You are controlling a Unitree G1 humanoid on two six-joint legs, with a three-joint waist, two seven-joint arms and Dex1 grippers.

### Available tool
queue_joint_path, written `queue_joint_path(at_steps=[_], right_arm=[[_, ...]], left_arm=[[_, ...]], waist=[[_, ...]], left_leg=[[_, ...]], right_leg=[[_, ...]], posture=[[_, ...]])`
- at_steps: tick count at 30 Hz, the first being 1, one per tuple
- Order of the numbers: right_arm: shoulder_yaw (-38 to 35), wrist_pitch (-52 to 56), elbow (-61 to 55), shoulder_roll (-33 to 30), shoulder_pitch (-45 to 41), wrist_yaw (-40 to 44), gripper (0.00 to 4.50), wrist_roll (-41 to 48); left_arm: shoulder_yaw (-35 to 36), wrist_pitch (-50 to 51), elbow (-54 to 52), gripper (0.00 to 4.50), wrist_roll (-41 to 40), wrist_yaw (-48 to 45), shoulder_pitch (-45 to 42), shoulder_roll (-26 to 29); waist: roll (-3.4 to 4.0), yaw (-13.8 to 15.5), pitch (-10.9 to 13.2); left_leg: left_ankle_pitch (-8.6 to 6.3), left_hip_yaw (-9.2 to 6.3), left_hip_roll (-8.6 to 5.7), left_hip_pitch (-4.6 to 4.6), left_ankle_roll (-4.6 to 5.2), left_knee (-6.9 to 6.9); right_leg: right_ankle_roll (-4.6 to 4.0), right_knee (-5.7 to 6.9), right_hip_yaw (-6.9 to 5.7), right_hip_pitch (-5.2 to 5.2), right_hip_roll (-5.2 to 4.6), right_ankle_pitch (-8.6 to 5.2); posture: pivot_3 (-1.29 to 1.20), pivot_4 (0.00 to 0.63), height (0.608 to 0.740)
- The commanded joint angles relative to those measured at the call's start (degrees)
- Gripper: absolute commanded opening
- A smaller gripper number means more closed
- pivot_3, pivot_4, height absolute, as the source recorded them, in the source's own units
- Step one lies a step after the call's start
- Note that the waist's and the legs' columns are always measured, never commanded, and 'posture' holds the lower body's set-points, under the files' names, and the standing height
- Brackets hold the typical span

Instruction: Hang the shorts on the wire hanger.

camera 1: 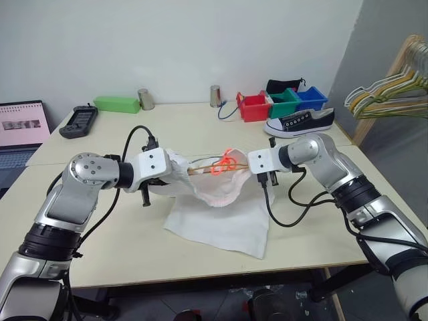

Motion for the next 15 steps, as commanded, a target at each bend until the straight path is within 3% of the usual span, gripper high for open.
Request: queue_joint_path(at_steps=[1,6,15], right_arm=[[-1.25,-1.41,0.63,-0.14,-1.96,-0.67,0.03,-0.77],[-1.44,-1.86,1.75,0.23,-2.45,-1.25,0.03,-0.85],[-4.06,2.08,-0.49,-0.27,0.19,-0.2,0.0,2.01]], left_arm=[[1.11,-0.68,-0.75,0.0,-0.13,0.51,-1.81,0.13],[1.39,-2.48,-0.21,0.0,0.02,0.67,-1.95,-0.03],[4.51,-2.63,-1.55,2.16,-4.31,-1.72,-2.06,1.24]], waist=[[0.0,0.01,0.0],[0.0,0.01,0.0],[0.0,0.05,0.0]], left_leg=[[0.0,-0.01,0.01,0.0,0.0,0.0],[0.01,-0.01,0.0,0.0,-0.01,0.0],[0.02,-0.02,0.0,0.0,-0.03,0.0]], right_leg=[[0.0,0.0,-0.01,0.0,0.0,0.0],[0.0,0.0,0.0,0.0,0.0,0.0],[0.0,0.0,-0.01,0.01,0.0,0.0]], posture=[[-0.18,0.0,0.74],[-0.18,0.0,0.74],[-0.18,0.0,0.74]])
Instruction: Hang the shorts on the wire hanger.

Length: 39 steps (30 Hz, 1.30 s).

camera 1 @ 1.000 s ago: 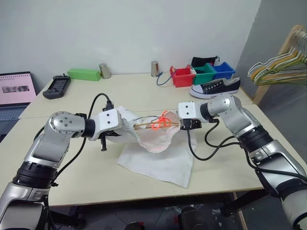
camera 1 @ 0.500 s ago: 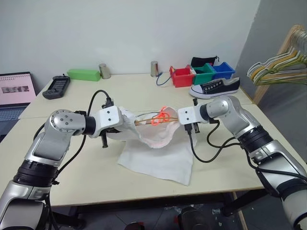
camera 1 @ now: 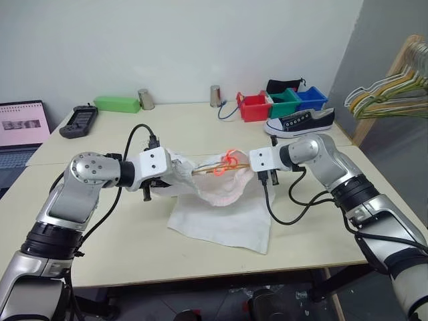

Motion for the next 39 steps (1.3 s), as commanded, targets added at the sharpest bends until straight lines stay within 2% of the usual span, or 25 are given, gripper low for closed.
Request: queue_joint_path(at_steps=[1,3,6,11,17,21,26,34,39], right_arm=[[-3.25,2.48,-2.74,-0.86,1.03,0.65,0.0,2.04],[-5.04,6.46,-3.19,-0.41,2.5,1.4,0.0,4.2],[-7.38,11.71,-4.11,0.17,4.51,1.96,0.0,7.16],[-10.99,19.05,-7.37,-0.18,8.28,1.97,0.0,11.04],[-20.3,40.78,-22.13,-1.42,18.4,-0.23,0.0,19.43],[-28.12,55.22,-32.68,-2.49,25.46,-5.56,0.0,23.13],[-38.98,68.4,-38.52,-3.0,29.89,-13.77,0.0,25.53],[-51.0,78.62,-44.32,-4.68,36.54,-23.27,0.0,26.97],[-57.45,84.01,-46.92,-3.71,38.32,-27.97,0.0,27.88]], left_arm=[[4.18,1.3,-3.97,2.3,-4.44,-2.44,-1.18,2.16],[5.32,3.17,-6.74,2.65,-6.84,-3.91,-0.91,3.14],[6.92,7.0,-10.18,3.46,-10.48,-4.28,-2.0,3.54],[10.17,11.06,-10.27,4.42,-13.66,-0.75,-5.67,2.7],[13.41,13.54,-11.39,4.42,-15.95,4.54,-0.98,-0.52],[11.81,13.37,-13.24,4.42,-15.87,9.2,0.92,-5.86],[7.18,13.86,-14.85,4.42,-16.18,12.78,-0.28,-14.08],[-0.34,12.36,-12.9,4.42,-15.51,15.33,-4.73,-25.44],[-2.75,9.98,-9.04,4.42,-15.0,15.39,-8.34,-30.24]], waist=[[-0.01,0.02,0.0],[-0.01,0.0,0.0],[-0.01,0.01,0.0],[-0.01,0.0,0.0],[0.05,0.03,-0.07],[0.04,0.16,-0.07],[0.08,-0.03,-0.24],[0.34,-2.23,-0.52],[0.63,-6.18,-0.74]], left_leg=[[0.0,0.0,0.0,0.0,0.0,0.0],[0.0,0.01,0.0,-0.02,0.0,0.0],[0.0,0.02,0.0,-0.01,0.0,0.0],[0.01,-0.02,0.01,0.02,0.01,0.01],[0.0,-0.01,0.02,0.04,0.01,0.03],[0.0,0.0,-0.01,0.0,0.01,0.07],[0.0,0.04,-0.02,0.02,0.0,0.12],[0.0,0.15,-0.02,-0.04,0.01,0.12],[-0.01,0.24,-0.04,-0.05,0.01,0.12]], right_leg=[[0.0,0.0,0.0,0.0,0.0,0.0],[0.0,0.0,0.0,0.0,0.0,0.0],[0.0,0.0,0.02,0.03,0.0,0.0],[0.0,0.0,-0.04,0.08,0.0,0.0],[0.01,-0.01,-0.03,0.16,-0.01,0.0],[0.01,-0.04,-0.04,0.18,-0.03,0.0],[0.01,-0.08,-0.03,0.26,-0.05,0.0],[0.0,-0.2,-0.04,0.26,-0.07,-0.01],[0.04,-0.33,-0.04,0.32,-0.11,-0.03]], posture=[[-0.18,0.0,0.74],[-0.19,0.001,0.74],[-0.19,0.003,0.74],[-0.2,0.003,0.74],[-0.23,0.006,0.74],[-0.27,0.005,0.74],[-0.32,0.001,0.74],[-0.43,0.0,0.74],[-0.48,0.0,0.74]])
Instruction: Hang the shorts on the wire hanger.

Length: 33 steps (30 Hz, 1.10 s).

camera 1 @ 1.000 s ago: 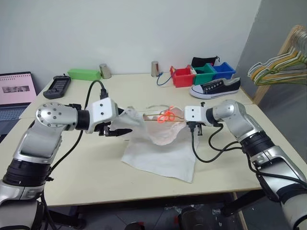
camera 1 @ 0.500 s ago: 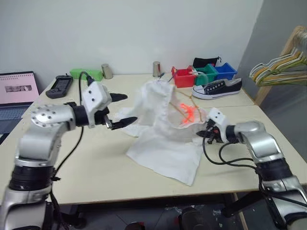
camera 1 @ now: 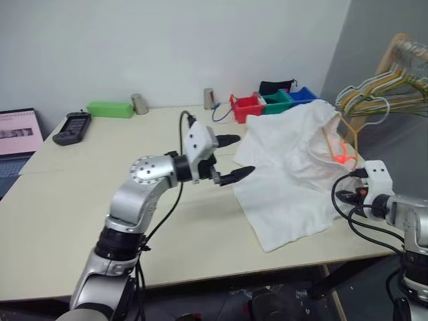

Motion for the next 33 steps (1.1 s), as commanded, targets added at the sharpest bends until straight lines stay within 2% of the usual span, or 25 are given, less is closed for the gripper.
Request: queue_joint_path(at_steps=[1,5,9,12,16,21,26,33], right_arm=[[-6.37,3.66,-4.68,0.11,0.25,-3.62,0.0,1.1],[-10.24,5.0,-3.81,0.07,-0.05,-8.57,0.0,-0.35],[-12.17,1.04,-1.23,-1.99,-1.5,-15.86,0.0,-4.02],[-12.35,-0.58,-0.24,-3.18,-3.12,-19.49,0.0,-5.26],[-9.15,-5.52,0.26,-5.63,-4.79,-21.83,0.0,-6.38],[-7.63,-7.78,1.86,-5.76,-7.63,-24.37,0.0,-6.32],[-14.36,-2.72,5.72,-1.35,-15.66,-29.55,0.0,-5.19],[-17.26,0.02,10.28,-0.09,-20.29,-31.56,0.0,-3.52]], left_arm=[[-1.07,-3.13,2.56,4.42,0.44,-0.01,-3.69,-2.81],[-2.73,-5.83,6.08,4.42,1.16,-0.57,-6.37,-6.51],[-3.7,-8.63,9.2,4.42,1.75,1.12,-10.72,-11.95],[-3.98,-10.48,11.58,4.42,2.81,1.32,-12.78,-14.25],[-4.69,-13.62,15.33,4.42,4.29,1.92,-15.28,-16.86],[-4.41,-14.29,16.27,4.42,4.62,1.85,-16.22,-18.08],[-4.37,-13.96,15.83,4.42,4.76,1.98,-16.13,-17.93],[-4.98,-12.68,13.87,4.42,4.84,2.51,-15.08,-17.88]], waist=[[0.08,-1.42,-0.05],[0.1,-4.41,-0.1],[0.1,-6.26,-0.1],[0.11,-7.5,-0.11],[0.27,-9.37,-0.21],[0.26,-11.18,-0.21],[0.23,-11.64,-0.19],[0.26,-11.49,-0.21]], left_leg=[[0.0,-0.01,0.01,0.0,0.0,-0.01],[-0.01,0.0,0.01,0.0,0.02,-0.03],[-0.05,0.09,-0.02,0.0,0.07,-0.04],[-0.08,0.18,-0.08,0.03,0.11,-0.06],[-0.16,0.41,0.01,0.16,0.25,-0.11],[-0.23,0.65,0.09,0.2,0.36,-0.12],[-0.23,0.8,0.09,0.4,0.37,-0.13],[-0.31,0.88,0.01,0.48,0.5,-0.13]], right_leg=[[0.04,0.0,-0.01,0.0,0.0,-0.03],[0.06,0.0,-0.08,0.04,-0.01,-0.2],[0.11,-0.07,-0.08,0.09,-0.09,-0.31],[0.19,-0.13,-0.08,0.17,-0.19,-0.38],[0.21,-0.38,-0.12,0.39,-0.2,-0.46],[0.29,-0.69,-0.07,0.57,-0.23,-0.5],[0.34,-0.72,-0.08,0.82,-0.3,-0.53],[0.42,-0.81,-0.07,0.99,-0.44,-0.58]], posture=[[-0.49,0.0,0.74],[-0.51,0.0,0.74],[-0.54,0.0,0.74],[-0.54,0.0,0.74],[-0.54,0.0,0.74],[-0.53,0.0,0.74],[-0.52,0.0,0.74],[-0.51,0.0,0.74]])
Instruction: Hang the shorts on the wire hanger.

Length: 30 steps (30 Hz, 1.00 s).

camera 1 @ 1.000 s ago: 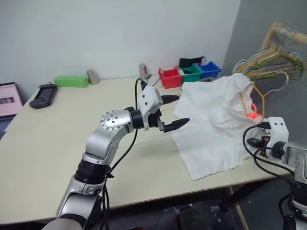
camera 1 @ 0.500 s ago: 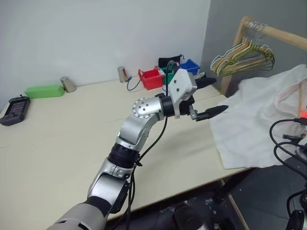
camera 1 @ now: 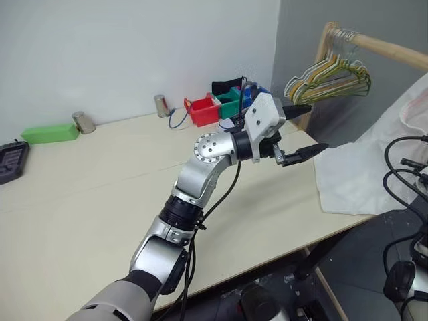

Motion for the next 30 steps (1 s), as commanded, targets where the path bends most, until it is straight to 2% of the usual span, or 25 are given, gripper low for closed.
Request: queue_joint_path(at_steps=[1,5,15,16,17,23,25,30], right_arm=[[-3.28,2.25,-0.15,0.42,-3.6,-1.1,0.0,1.46],[-4.99,7.28,-0.26,2.33,-6.02,-1.18,0.0,2.54],[-4.28,8.55,-0.64,2.51,-5.51,-1.2,0.0,3.41],[-3.45,7.62,-1.22,2.25,-5.09,-1.3,0.57,3.24],[-2.91,6.98,-1.57,2.05,-4.82,-1.36,0.65,3.12],[5.27,0.63,-5.28,-1.87,-1.22,-0.51,2.13,1.68],[6.72,-0.18,-6.9,-2.22,-0.17,-0.88,2.51,1.41],[10.28,1.34,-16.63,-1.03,1.77,-3.65,3.86,-0.16]], left_arm=[[0.06,0.38,-2.78,4.42,0.13,0.84,-0.21,-0.07],[0.11,1.04,-3.47,4.42,0.12,1.26,-0.1,0.1],[0.14,1.71,-4.04,4.42,0.18,1.94,0.17,0.46],[0.26,1.75,-4.0,4.5,0.14,1.92,0.11,0.55],[0.32,1.77,-3.96,4.5,0.11,1.91,0.06,0.6],[0.53,1.48,-3.25,4.5,0.02,1.89,-0.47,0.93],[0.53,1.49,-3.2,4.5,-0.05,1.92,-0.57,0.97],[0.58,2.11,-4.04,4.5,-0.54,1.57,-0.24,1.4]], waist=[[0.02,0.05,-0.01],[0.02,0.02,-0.02],[0.02,0.49,-0.01],[0.02,0.5,-0.01],[0.02,0.52,-0.01],[0.03,0.52,-0.02],[0.01,0.51,-0.01],[-0.02,0.51,0.01]], left_leg=[[0.0,0.04,-0.01,0.0,0.0,0.0],[-0.01,0.11,0.01,0.04,0.01,0.0],[-0.02,0.14,0.0,0.05,0.04,0.01],[-0.03,0.14,0.0,0.05,0.04,0.01],[-0.03,0.14,0.0,0.05,0.04,0.01],[-0.03,0.16,0.0,0.08,0.05,0.01],[-0.03,0.16,0.01,0.09,0.05,0.01],[-0.04,0.16,0.01,0.1,0.05,0.01]], right_leg=[[0.01,0.0,0.01,0.01,-0.02,-0.01],[0.04,0.02,0.02,0.02,-0.04,-0.02],[0.06,0.01,0.04,0.06,-0.05,-0.03],[0.06,0.0,0.04,0.06,-0.05,-0.03],[0.06,0.0,0.04,0.06,-0.05,-0.03],[0.07,-0.01,0.05,0.08,-0.06,-0.04],[0.07,-0.03,0.05,0.08,-0.05,-0.04],[0.08,-0.05,0.05,0.1,-0.06,-0.05]], posture=[[-0.51,0.0,0.74],[-0.51,0.004,0.74],[-0.5,0.007,0.74],[-0.5,0.007,0.74],[-0.5,0.007,0.74],[-0.51,0.007,0.74],[-0.51,0.009,0.74],[-0.52,0.018,0.74]])
